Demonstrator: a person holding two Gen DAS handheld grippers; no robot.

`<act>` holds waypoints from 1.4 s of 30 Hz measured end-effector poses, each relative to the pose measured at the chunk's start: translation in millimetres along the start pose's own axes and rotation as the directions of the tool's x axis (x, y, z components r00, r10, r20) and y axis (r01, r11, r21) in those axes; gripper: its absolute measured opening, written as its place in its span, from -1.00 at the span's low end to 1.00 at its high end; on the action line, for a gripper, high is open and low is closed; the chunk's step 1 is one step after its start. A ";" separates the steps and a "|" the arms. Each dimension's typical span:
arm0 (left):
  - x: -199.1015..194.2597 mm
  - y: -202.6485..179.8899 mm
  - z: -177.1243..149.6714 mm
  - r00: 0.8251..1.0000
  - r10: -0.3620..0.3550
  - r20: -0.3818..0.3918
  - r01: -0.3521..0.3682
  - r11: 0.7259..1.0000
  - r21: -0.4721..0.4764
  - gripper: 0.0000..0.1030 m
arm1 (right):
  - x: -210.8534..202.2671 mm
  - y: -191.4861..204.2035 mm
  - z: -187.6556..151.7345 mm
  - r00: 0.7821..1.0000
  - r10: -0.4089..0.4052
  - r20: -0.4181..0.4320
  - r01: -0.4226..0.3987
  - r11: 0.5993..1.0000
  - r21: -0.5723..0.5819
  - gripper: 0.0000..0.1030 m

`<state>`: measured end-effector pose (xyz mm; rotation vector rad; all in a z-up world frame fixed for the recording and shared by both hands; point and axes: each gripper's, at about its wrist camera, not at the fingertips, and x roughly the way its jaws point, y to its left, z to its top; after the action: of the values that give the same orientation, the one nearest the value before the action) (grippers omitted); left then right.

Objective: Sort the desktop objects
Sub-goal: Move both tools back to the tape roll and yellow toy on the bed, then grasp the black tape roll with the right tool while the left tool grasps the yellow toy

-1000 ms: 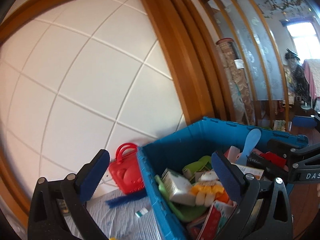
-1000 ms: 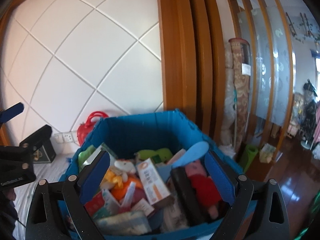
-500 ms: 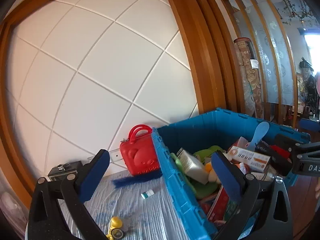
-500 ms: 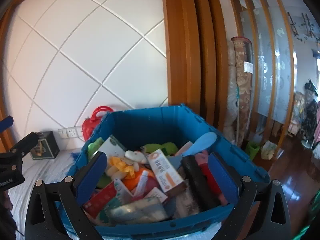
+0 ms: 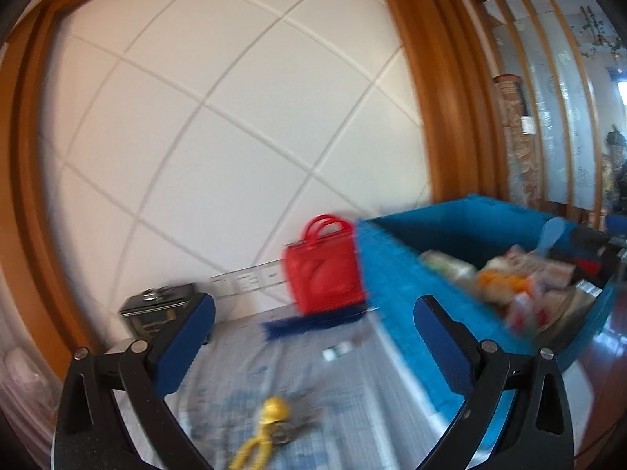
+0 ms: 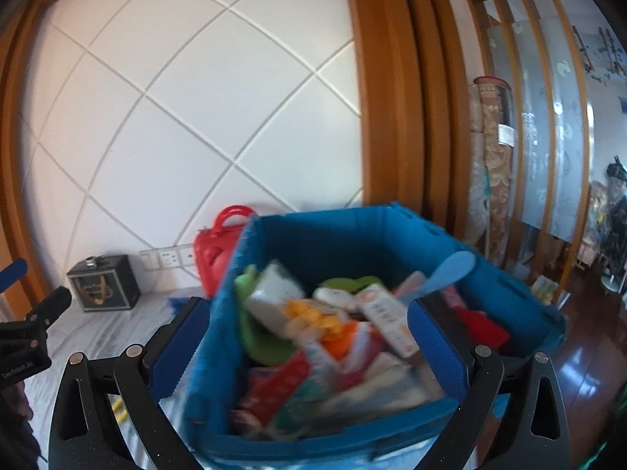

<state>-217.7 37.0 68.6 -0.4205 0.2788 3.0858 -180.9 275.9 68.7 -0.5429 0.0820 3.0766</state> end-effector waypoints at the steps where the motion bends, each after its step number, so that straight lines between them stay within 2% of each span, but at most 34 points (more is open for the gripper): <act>1: 2.4 18.1 -7.3 1.000 0.021 -0.010 -0.021 1.000 -0.001 1.00 | -0.6 11.9 -1.9 1.000 0.012 0.004 -0.012 1.000 -0.007 0.99; 4: 11.3 73.4 -32.4 0.996 0.080 -0.043 -0.081 0.997 -0.006 1.00 | -1.7 51.9 -6.6 0.998 0.053 0.017 -0.052 0.998 -0.043 0.99; 8: 30.4 142.0 -74.5 0.981 0.154 -0.121 -0.153 0.988 0.021 1.00 | 7.3 107.9 -13.5 0.995 0.104 0.013 -0.102 0.990 -0.102 0.99; 10: 41.5 164.9 -95.4 0.976 0.138 -0.168 -0.137 0.990 0.018 1.00 | 17.5 132.9 -19.8 0.991 0.130 0.004 -0.129 0.985 -0.111 0.99; 13: 63.3 179.2 -120.9 0.966 0.121 -0.230 -0.115 0.993 0.039 1.00 | 40.0 170.6 -35.4 0.982 0.183 -0.041 -0.186 0.975 -0.123 0.99; 15: 76.5 181.0 -133.1 0.962 0.100 -0.256 -0.090 0.995 0.052 1.00 | 58.6 195.0 -51.9 0.970 0.223 -0.094 -0.235 0.960 -0.155 0.99; 16: 82.1 181.4 -138.3 0.960 0.087 -0.267 -0.074 0.996 0.056 1.00 | 73.1 208.9 -64.0 0.958 0.247 -0.146 -0.270 0.947 -0.176 0.99; 18: 92.4 179.4 -151.2 0.961 0.050 -0.271 -0.034 0.997 0.063 1.00 | 94.8 224.7 -83.3 0.942 0.259 -0.212 -0.301 0.933 -0.199 0.99; 19: 98.9 176.5 -158.5 0.960 0.042 -0.278 -0.023 0.997 0.070 1.00 | 107.9 233.0 -94.7 0.930 0.271 -0.247 -0.323 0.924 -0.205 0.99; 20: 101.5 175.1 -163.6 0.958 0.036 -0.285 -0.016 0.997 0.070 1.00 | 123.1 242.4 -107.1 0.908 0.298 -0.293 -0.365 0.907 -0.209 0.99; 23: 118.2 169.3 -186.7 0.945 -0.030 -0.326 0.049 0.998 0.050 1.00 | 160.3 266.4 -138.1 0.865 0.331 -0.378 -0.433 0.871 -0.230 0.99; 25: 132.4 164.1 -203.5 0.932 -0.035 -0.361 0.062 0.996 0.063 1.00 | 185.4 281.9 -160.0 0.820 0.375 -0.431 -0.501 0.836 -0.225 0.99; 26: 139.2 162.1 -210.7 0.925 -0.037 -0.378 0.063 0.996 0.056 1.00 | 203.8 292.6 -173.9 0.791 0.387 -0.473 -0.535 0.813 -0.231 0.99; 28: 147.6 161.8 -221.2 0.911 -0.057 -0.407 0.077 0.996 0.034 1.00 | 229.6 304.0 -193.4 0.753 0.398 -0.524 -0.576 0.784 -0.233 0.99; 30: 161.0 163.5 -233.2 0.898 -0.064 -0.436 0.082 0.996 0.023 0.99 | 265.1 315.7 -215.5 0.717 0.384 -0.582 -0.597 0.769 -0.228 0.97; 31: 166.7 164.7 -237.9 0.890 -0.075 -0.449 0.090 0.996 0.012 0.99 | 276.7 317.6 -222.3 0.703 0.375 -0.605 -0.600 0.770 -0.220 0.87; 32: 173.4 165.7 -243.9 0.882 -0.089 -0.463 0.099 0.995 -0.003 0.99 | 294.2 320.7 -233.3 0.676 0.366 -0.640 -0.607 0.769 -0.201 0.81; 34: 185.0 165.8 -253.0 0.871 -0.101 -0.481 0.105 0.994 -0.017 0.99 | 310.5 321.5 -246.8 0.646 0.364 -0.671 -0.617 0.766 -0.178 0.67; 39: 213.0 153.1 -269.6 0.842 -0.159 -0.515 0.173 0.985 -0.021 0.99 | 331.3 323.1 -263.7 0.609 0.381 -0.696 -0.651 0.742 -0.163 0.61; 42: 222.7 139.8 -276.1 0.823 -0.208 -0.529 0.239 0.971 -0.011 0.99 | 333.6 326.0 -268.7 0.611 0.385 -0.691 -0.660 0.730 -0.177 0.55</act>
<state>-364.8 -151.7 -228.2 -1.2075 0.2923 2.6618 -410.8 -61.9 -281.8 -1.8792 -0.5343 3.2841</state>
